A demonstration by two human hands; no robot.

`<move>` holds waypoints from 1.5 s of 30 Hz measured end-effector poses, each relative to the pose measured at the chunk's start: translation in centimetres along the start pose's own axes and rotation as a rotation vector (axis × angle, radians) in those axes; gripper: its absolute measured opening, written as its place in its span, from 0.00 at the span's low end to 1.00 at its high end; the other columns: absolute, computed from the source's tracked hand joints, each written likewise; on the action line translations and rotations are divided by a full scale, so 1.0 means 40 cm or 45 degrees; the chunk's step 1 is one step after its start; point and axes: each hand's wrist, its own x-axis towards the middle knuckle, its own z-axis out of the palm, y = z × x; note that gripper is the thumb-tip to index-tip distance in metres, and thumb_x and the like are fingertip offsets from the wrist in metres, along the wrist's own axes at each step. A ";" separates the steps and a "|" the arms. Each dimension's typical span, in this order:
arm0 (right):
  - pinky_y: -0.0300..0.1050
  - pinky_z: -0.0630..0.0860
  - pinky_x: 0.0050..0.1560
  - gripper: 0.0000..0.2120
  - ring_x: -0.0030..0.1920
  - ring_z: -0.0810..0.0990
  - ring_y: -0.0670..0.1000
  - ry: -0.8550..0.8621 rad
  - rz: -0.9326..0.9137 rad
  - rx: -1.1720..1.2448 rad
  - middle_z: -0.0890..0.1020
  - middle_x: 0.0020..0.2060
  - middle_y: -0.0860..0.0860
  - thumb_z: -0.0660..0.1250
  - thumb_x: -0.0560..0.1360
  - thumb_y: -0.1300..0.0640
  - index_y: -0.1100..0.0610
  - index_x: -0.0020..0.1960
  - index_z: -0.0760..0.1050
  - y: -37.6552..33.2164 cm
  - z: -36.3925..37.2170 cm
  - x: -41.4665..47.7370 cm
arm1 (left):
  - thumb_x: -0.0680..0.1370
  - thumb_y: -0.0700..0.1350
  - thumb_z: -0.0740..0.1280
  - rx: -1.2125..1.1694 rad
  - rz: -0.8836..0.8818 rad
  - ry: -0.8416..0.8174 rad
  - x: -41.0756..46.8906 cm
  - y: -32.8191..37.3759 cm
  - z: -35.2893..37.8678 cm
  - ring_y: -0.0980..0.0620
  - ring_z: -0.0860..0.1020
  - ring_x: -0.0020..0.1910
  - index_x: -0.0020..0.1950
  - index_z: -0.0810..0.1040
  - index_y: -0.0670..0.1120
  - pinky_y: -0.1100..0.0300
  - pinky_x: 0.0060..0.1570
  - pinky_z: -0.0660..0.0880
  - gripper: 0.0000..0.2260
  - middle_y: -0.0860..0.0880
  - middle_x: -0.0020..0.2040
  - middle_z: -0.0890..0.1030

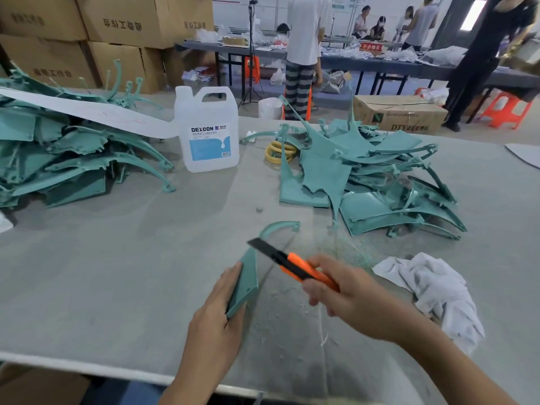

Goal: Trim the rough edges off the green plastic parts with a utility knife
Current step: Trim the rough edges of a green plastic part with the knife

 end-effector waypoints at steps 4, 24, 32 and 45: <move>0.43 0.71 0.35 0.13 0.34 0.77 0.45 -0.038 -0.010 -0.243 0.81 0.37 0.47 0.55 0.80 0.34 0.40 0.54 0.70 -0.049 -0.012 -0.046 | 0.81 0.45 0.65 0.055 -0.065 -0.028 -0.007 -0.010 0.004 0.50 0.78 0.65 0.77 0.64 0.63 0.55 0.61 0.75 0.27 0.56 0.70 0.77; 0.50 0.70 0.41 0.17 0.41 0.75 0.57 0.278 0.568 -0.836 0.78 0.42 0.54 0.53 0.83 0.42 0.53 0.48 0.70 0.170 -0.062 0.253 | 0.81 0.36 0.63 0.089 -0.042 -0.037 -0.014 0.011 0.018 0.56 0.63 0.77 0.80 0.62 0.54 0.68 0.71 0.57 0.29 0.66 0.73 0.60; 0.51 0.73 0.43 0.17 0.43 0.78 0.57 0.300 0.641 -0.723 0.79 0.42 0.53 0.53 0.84 0.41 0.53 0.47 0.69 0.173 -0.062 0.244 | 0.81 0.36 0.64 0.026 -0.034 -0.013 -0.019 0.007 0.014 0.55 0.66 0.76 0.79 0.64 0.54 0.60 0.73 0.64 0.28 0.62 0.74 0.66; 0.49 0.75 0.32 0.21 0.28 0.75 0.42 0.258 0.058 0.278 0.79 0.32 0.48 0.57 0.76 0.31 0.48 0.51 0.75 -0.001 0.163 0.023 | 0.82 0.45 0.65 -0.063 -0.149 0.024 0.009 -0.019 0.013 0.48 0.77 0.66 0.77 0.69 0.57 0.65 0.56 0.71 0.23 0.51 0.68 0.78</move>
